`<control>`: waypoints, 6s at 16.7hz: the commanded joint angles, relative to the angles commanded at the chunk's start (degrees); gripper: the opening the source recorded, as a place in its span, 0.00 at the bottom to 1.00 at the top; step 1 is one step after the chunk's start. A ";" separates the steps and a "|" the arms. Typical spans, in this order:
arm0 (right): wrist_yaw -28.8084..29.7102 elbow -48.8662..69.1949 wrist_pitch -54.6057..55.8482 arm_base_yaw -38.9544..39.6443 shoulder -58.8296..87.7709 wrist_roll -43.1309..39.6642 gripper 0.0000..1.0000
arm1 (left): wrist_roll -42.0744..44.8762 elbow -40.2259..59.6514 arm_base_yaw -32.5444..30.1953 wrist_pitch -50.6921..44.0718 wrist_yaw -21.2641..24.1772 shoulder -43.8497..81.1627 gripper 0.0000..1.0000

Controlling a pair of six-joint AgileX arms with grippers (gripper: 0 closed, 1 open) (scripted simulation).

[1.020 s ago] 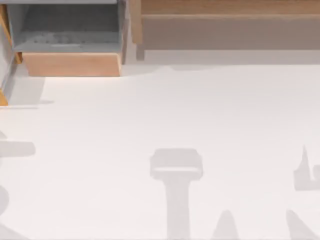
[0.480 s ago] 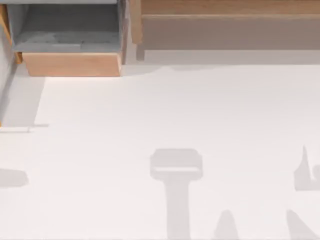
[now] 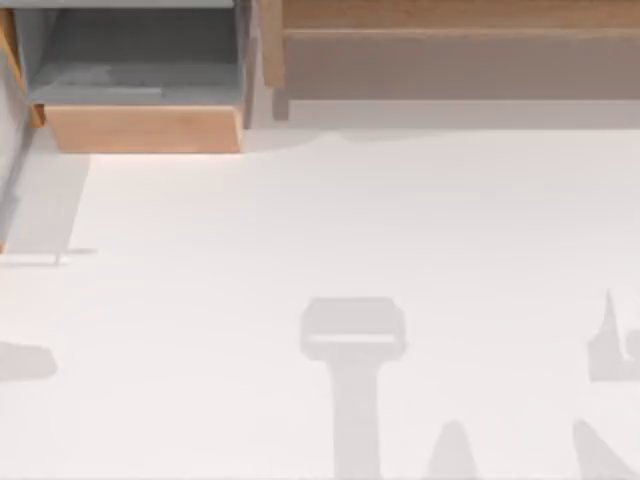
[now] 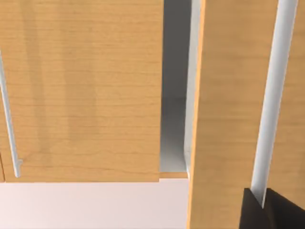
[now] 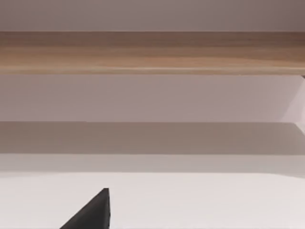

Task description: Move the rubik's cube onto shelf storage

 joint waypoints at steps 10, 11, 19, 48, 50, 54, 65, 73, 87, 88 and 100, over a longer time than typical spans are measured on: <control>0.00 0.00 0.00 0.00 0.00 0.00 1.00 | 0.00 0.00 0.00 0.00 0.00 0.00 0.98; 0.00 0.00 0.00 0.00 0.00 0.00 1.00 | 0.00 0.00 0.00 0.00 0.00 0.00 1.00; 0.00 0.00 0.00 0.00 0.00 0.00 1.00 | 0.00 0.07 -0.09 -0.01 -0.01 0.01 1.00; 0.00 0.00 0.00 0.00 0.00 0.00 1.00 | -34.65 46.40 11.91 -67.41 -12.37 -0.26 1.00; 0.00 0.00 0.00 0.00 0.00 0.00 1.00 | -40.45 55.82 9.64 -80.10 -15.53 0.92 1.00; 0.00 0.00 0.00 0.00 0.00 0.00 1.00 | -51.20 73.65 2.62 -105.46 -21.92 4.84 1.00; 0.00 0.00 0.00 0.00 0.00 0.00 1.00 | -68.97 105.02 -17.27 -157.13 -35.62 19.90 1.00; 0.00 0.00 0.00 0.00 0.00 0.00 1.00 | -70.17 106.95 -18.57 -161.34 -36.83 22.32 1.00; 0.00 0.00 0.00 0.00 0.00 0.00 1.00 | -73.86 98.11 -21.04 -156.56 -37.99 16.25 1.00; 0.00 0.00 0.00 0.00 0.00 0.00 1.00 | -72.82 98.94 -20.05 -155.56 -37.72 18.59 1.00; 0.00 0.00 0.00 0.00 0.00 0.00 1.00 | -70.96 103.41 -19.62 -152.49 -37.01 27.64 0.77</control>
